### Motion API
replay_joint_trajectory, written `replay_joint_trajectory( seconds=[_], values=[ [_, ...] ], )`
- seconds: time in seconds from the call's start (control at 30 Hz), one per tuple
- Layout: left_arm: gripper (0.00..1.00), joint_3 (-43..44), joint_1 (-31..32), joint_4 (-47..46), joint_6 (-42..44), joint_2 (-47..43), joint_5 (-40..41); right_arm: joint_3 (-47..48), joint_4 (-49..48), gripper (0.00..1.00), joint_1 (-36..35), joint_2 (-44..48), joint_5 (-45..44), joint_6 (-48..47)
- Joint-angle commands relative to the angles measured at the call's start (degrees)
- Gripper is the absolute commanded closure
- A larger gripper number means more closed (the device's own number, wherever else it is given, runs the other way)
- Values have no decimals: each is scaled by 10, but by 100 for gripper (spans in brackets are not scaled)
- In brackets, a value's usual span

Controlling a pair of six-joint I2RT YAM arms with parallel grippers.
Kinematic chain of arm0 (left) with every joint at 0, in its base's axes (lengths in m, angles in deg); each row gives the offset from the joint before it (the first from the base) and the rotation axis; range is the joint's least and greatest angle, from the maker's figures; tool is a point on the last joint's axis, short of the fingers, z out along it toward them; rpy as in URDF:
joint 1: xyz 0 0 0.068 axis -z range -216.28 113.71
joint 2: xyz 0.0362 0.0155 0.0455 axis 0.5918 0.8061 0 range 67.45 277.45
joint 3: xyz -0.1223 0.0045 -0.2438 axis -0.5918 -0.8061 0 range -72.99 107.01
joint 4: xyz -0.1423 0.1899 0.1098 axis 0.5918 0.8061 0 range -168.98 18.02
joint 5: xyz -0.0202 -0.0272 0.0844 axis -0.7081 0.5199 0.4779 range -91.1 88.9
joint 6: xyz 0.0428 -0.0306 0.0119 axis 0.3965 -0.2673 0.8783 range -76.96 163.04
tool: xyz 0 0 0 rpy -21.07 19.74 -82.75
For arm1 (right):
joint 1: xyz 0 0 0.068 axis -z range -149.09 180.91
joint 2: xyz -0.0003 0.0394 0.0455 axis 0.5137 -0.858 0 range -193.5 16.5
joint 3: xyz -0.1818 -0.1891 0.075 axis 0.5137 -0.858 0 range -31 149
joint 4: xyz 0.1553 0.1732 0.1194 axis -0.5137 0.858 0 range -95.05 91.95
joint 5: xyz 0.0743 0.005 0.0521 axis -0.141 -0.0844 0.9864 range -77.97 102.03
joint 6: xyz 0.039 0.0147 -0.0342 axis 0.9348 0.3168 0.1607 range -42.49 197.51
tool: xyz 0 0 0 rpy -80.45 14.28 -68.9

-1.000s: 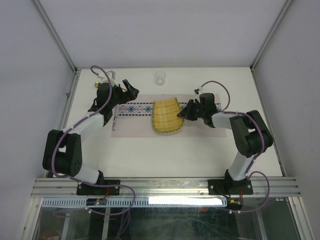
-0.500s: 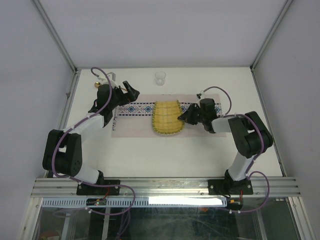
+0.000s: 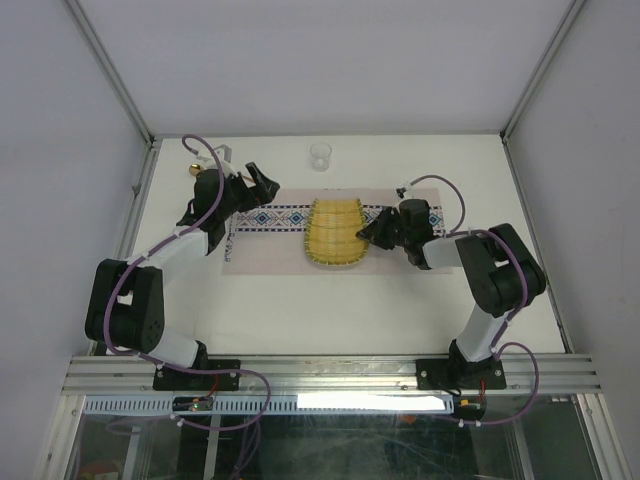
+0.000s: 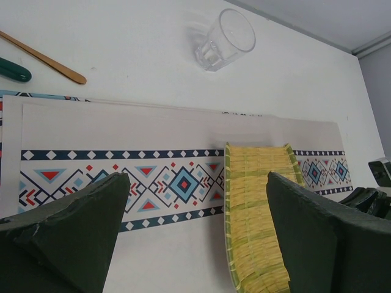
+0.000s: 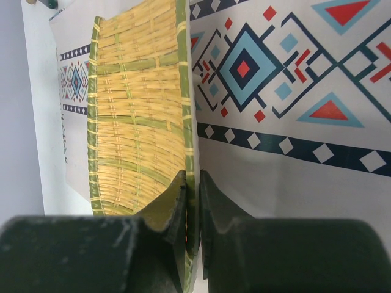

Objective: Set the dinner table for one person
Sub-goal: Place the plate on the napkin.

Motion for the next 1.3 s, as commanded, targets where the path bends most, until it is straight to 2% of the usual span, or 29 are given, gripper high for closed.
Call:
replay_joint_trajectory(
  seconds=[0.0,0.23,0.3,0.43,0.57,0.73,1.27],
  values=[
    [1,-3,-6,-30,2,-17,-6,17,-34,100,0,17,-18,-4],
    [1,-4,-5,-29,4,-16,-2,23,-25,99,0,13,-15,-7],
    [1,-3,-6,-29,4,-15,-1,26,-17,85,0,13,-16,-10],
    [1,-4,-5,-31,3,-12,-2,26,-7,63,0,17,-22,-15],
    [1,-2,-6,-31,3,-11,0,30,7,46,0,22,-29,-25],
    [1,-2,-5,-31,3,-10,2,39,24,46,0,30,-29,-25],
    [1,6,-5,-28,3,-9,11,110,173,46,1,92,-29,-25]
  ],
)
